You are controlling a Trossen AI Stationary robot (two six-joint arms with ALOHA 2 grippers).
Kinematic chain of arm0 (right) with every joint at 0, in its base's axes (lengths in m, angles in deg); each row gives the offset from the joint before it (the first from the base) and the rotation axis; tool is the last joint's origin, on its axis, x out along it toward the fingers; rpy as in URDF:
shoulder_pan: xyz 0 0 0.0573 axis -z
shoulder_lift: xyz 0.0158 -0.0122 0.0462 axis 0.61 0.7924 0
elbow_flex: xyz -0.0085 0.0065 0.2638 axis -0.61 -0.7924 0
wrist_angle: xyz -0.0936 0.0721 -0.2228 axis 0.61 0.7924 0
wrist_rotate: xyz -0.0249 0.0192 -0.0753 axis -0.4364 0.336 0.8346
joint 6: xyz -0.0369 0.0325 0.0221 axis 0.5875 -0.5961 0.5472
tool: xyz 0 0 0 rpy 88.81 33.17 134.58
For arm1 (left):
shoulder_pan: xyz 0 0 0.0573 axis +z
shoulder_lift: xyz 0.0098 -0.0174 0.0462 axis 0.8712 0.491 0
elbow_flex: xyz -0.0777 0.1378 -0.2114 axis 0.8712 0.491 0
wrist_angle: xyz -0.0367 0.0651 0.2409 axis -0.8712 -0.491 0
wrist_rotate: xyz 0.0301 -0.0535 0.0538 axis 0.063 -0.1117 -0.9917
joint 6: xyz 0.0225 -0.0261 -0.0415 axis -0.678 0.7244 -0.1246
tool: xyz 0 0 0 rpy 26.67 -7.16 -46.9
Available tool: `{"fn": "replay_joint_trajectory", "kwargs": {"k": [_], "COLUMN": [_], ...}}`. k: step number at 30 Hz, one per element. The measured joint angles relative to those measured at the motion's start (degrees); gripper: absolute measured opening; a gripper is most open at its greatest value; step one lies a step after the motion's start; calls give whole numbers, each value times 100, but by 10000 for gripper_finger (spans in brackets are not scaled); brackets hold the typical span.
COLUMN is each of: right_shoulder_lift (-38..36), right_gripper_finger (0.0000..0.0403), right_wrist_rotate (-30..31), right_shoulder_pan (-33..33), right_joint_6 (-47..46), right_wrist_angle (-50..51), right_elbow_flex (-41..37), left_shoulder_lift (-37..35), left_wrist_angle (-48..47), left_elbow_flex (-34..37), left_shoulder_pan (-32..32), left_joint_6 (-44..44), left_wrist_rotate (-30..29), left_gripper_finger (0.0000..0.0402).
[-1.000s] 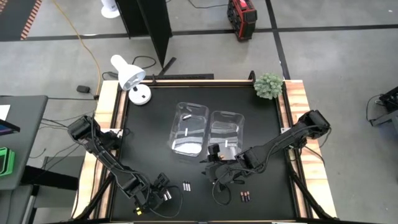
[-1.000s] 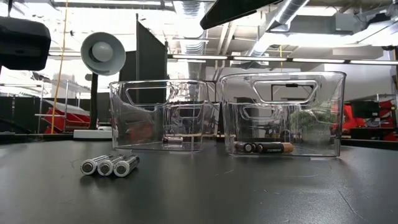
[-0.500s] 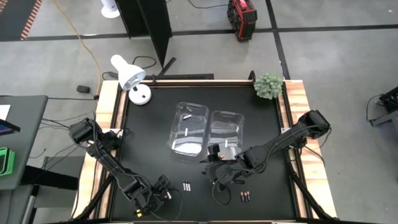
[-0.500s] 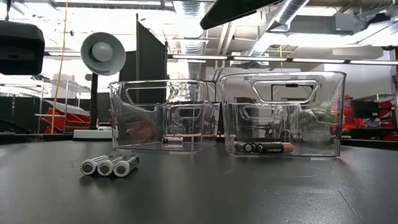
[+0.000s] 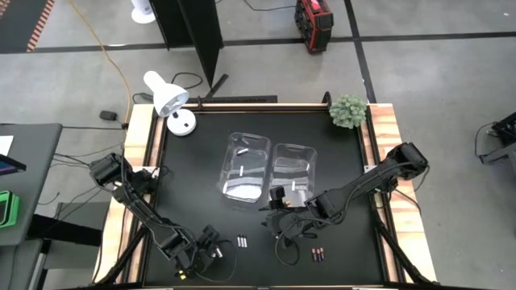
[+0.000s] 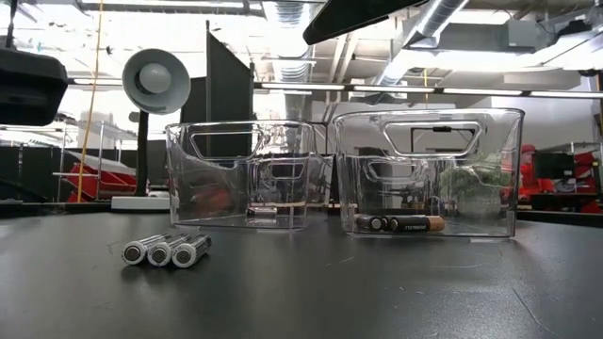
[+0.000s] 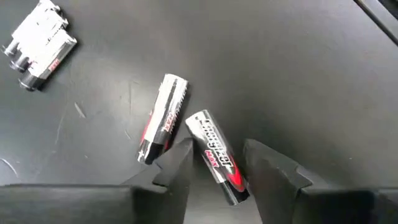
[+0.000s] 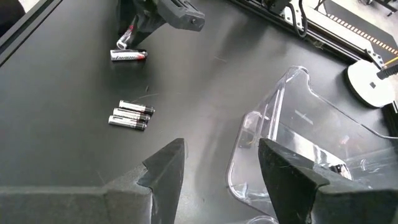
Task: Sort batteries
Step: Put the white battery into the left transparent bin
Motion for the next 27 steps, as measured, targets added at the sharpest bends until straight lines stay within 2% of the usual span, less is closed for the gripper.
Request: {"fn": "replay_joint_trajectory", "kwargs": {"k": [10, 19, 27], "right_shoulder_lift": [0, 0, 0], "right_gripper_finger": [223, 223, 223], "right_wrist_rotate": [0, 0, 0], "right_shoulder_pan": [0, 0, 2], "right_joint_6": [-17, -24, 0], "right_wrist_angle": [0, 2, 11], "right_elbow_flex": [0, 0, 0], "left_shoulder_lift": [3, -124, -1087], "left_wrist_angle": [-68, -165, -1346], "left_elbow_flex": [2, 18, -409], "left_shoulder_pan": [99, 113, 119], "left_joint_6": [265, -56, -71], "left_wrist_rotate": [136, 96, 91], "left_gripper_finger": [42, 39, 39]}}
